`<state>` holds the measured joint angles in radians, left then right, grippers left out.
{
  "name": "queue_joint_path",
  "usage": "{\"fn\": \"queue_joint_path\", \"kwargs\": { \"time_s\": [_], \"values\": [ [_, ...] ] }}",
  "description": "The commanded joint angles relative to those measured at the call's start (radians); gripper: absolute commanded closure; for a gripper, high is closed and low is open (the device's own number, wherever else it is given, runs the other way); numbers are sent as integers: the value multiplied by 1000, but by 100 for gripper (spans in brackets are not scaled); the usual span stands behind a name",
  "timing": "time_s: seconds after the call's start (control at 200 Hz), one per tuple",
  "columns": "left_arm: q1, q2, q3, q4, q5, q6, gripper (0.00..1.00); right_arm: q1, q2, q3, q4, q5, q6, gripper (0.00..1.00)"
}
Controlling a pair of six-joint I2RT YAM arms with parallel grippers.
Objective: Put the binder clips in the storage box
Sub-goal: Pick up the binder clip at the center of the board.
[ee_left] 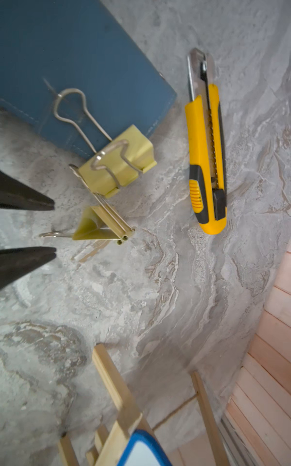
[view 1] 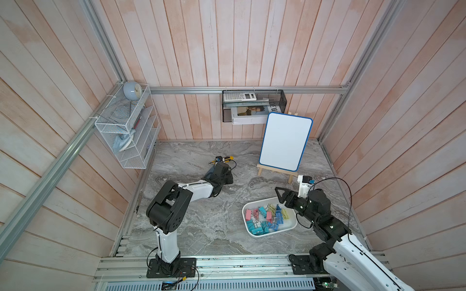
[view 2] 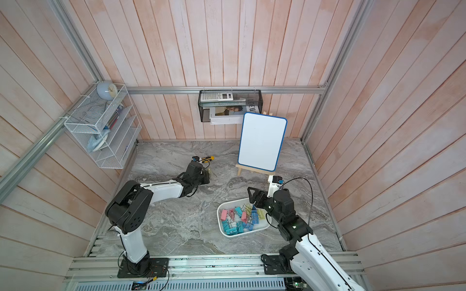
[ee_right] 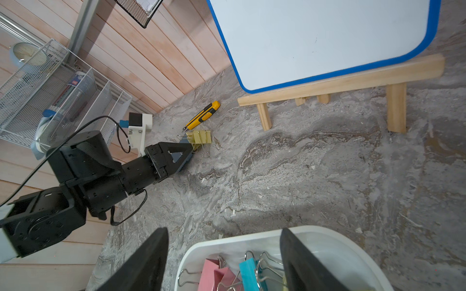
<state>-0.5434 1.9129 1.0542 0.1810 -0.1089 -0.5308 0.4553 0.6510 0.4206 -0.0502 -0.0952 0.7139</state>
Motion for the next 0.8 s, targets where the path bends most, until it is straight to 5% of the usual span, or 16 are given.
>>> {"fn": "queue_joint_path", "kwargs": {
  "time_s": [0.0,0.28,0.795],
  "values": [
    [-1,54,23,77,13,30,67,-3,-5,-28,26,-3,-33,27],
    [-1,116,36,103,45,26,66,-4,50,-20,55,-14,-48,26],
    [-4,81,25,26,111,0,100,-38,22,-63,43,21,-17,17]
  ]
}}
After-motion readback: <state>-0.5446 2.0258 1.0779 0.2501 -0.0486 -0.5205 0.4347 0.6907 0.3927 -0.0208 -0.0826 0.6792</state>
